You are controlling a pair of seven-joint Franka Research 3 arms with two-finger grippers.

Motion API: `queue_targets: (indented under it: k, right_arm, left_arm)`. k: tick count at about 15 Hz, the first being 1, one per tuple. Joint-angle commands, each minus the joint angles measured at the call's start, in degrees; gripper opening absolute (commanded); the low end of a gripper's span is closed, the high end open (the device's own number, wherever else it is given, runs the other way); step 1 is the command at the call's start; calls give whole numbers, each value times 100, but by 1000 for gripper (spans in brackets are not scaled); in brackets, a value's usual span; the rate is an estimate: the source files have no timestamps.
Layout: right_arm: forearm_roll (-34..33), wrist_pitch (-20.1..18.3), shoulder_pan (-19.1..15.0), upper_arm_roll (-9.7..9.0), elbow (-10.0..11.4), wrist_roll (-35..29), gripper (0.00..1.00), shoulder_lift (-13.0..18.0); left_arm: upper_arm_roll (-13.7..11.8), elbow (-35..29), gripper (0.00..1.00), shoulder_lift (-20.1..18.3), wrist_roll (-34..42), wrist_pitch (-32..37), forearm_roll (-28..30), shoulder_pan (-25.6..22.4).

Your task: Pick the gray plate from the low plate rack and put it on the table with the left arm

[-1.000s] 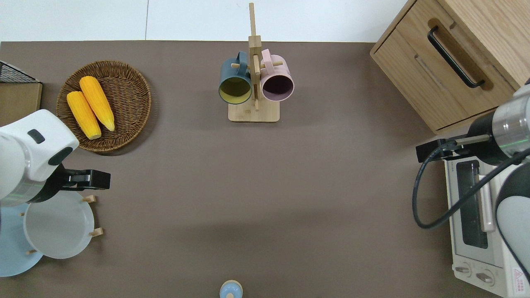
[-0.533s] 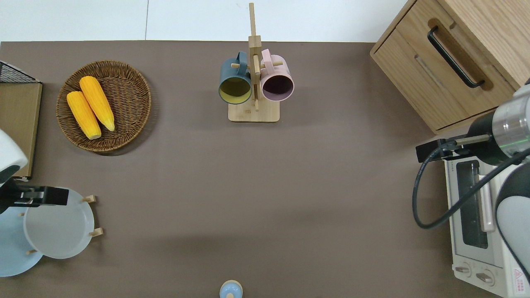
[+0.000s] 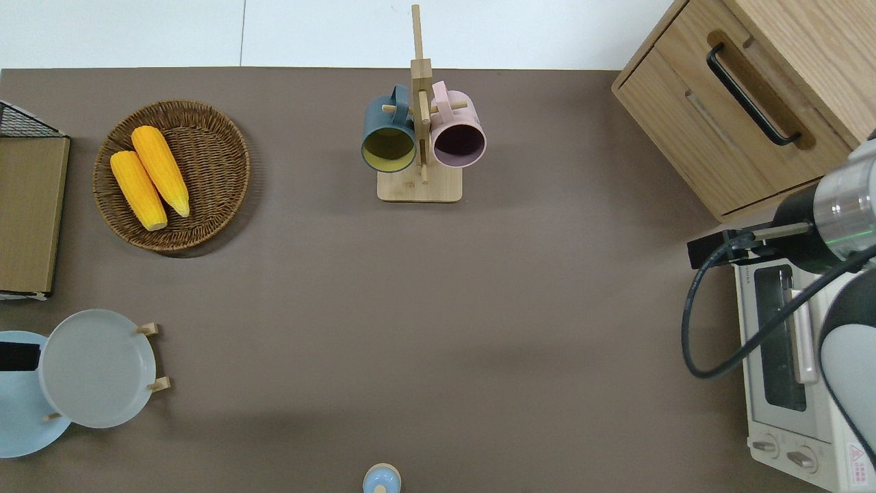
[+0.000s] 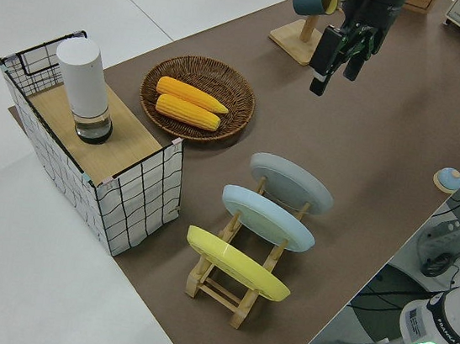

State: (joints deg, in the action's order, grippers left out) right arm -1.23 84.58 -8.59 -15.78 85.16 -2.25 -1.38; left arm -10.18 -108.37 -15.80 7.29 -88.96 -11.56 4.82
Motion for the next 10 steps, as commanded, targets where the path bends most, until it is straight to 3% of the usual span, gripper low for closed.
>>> queue_targets:
  k: [1,4,10]
  right_arm:
    - [-9,-82,-107,-101,-52,-74,983,15]
    - [-9,-82,-108,-101,-52,-74,983,15]
    - [-9,-82,-107,-101,-52,-74,983,15]
  left_arm:
    - [-125,-595,998,-362,123,-454,-197,1]
    - [-178,-1211,1000,-626,114,-999,-276,-130]
    - [-265,-1826,1000,-697,114,-1641,-276,-166]
